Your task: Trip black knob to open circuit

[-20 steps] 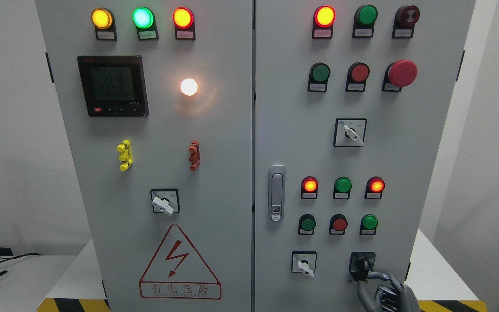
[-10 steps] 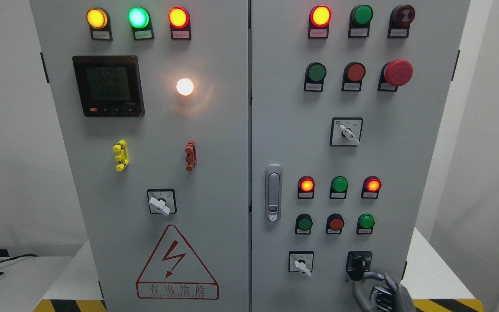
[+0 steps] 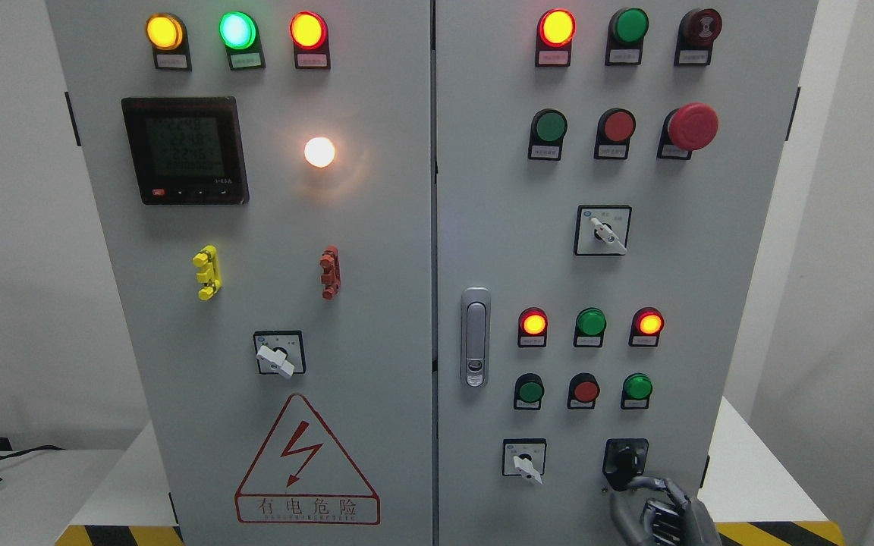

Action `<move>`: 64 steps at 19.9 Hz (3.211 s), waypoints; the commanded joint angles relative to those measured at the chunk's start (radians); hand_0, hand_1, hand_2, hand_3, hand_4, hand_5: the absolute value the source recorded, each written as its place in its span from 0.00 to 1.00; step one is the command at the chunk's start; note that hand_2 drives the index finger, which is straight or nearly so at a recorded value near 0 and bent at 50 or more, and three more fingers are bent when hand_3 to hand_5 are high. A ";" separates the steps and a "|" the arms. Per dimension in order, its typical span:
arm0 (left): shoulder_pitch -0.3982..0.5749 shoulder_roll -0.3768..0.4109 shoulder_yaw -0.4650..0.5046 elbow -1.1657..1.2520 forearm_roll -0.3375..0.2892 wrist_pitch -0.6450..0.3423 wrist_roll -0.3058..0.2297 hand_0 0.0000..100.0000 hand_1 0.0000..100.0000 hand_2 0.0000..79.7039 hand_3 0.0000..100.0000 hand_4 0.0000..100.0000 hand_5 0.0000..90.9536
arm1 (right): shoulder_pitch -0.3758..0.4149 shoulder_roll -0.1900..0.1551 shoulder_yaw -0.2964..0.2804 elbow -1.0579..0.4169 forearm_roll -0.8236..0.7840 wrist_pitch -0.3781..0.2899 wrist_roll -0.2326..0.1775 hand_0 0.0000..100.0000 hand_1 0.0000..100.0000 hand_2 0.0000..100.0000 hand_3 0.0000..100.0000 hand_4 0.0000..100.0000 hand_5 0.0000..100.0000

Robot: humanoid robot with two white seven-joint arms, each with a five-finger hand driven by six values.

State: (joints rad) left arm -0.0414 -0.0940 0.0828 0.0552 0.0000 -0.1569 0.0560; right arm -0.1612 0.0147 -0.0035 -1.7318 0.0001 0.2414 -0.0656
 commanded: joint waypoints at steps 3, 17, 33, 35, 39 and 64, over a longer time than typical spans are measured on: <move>0.000 0.000 0.000 0.000 -0.031 0.000 -0.001 0.12 0.39 0.00 0.00 0.00 0.00 | -0.008 0.025 -0.009 0.000 -0.019 -0.004 0.000 0.41 0.76 0.45 1.00 1.00 0.94; 0.000 0.000 0.000 0.000 -0.031 0.000 -0.001 0.12 0.39 0.00 0.00 0.00 0.00 | -0.006 0.025 -0.015 0.002 -0.017 -0.002 0.000 0.40 0.75 0.45 1.00 1.00 0.94; 0.000 0.000 0.000 0.000 -0.031 0.000 -0.001 0.12 0.39 0.00 0.00 0.00 0.00 | -0.001 0.025 -0.013 0.005 -0.017 -0.004 0.000 0.38 0.75 0.45 1.00 1.00 0.94; 0.000 0.000 0.000 0.000 -0.031 0.000 -0.001 0.12 0.39 0.00 0.00 0.00 0.00 | 0.000 0.025 -0.013 0.005 -0.017 -0.004 0.000 0.38 0.75 0.45 1.00 1.00 0.94; 0.000 0.000 0.000 0.000 -0.031 0.000 -0.001 0.12 0.39 0.00 0.00 0.00 0.00 | 0.006 0.025 -0.027 0.017 -0.015 -0.008 0.000 0.38 0.74 0.45 1.00 1.00 0.94; 0.000 -0.001 0.000 0.000 -0.031 0.000 -0.001 0.12 0.39 0.00 0.00 0.00 0.00 | 0.015 0.021 -0.112 0.025 -0.015 -0.013 0.003 0.37 0.74 0.45 1.00 1.00 0.94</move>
State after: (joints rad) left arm -0.0414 -0.0940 0.0828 0.0552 0.0000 -0.1569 0.0560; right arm -0.1512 0.0386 -0.0820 -1.7068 0.0000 0.2296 -0.0626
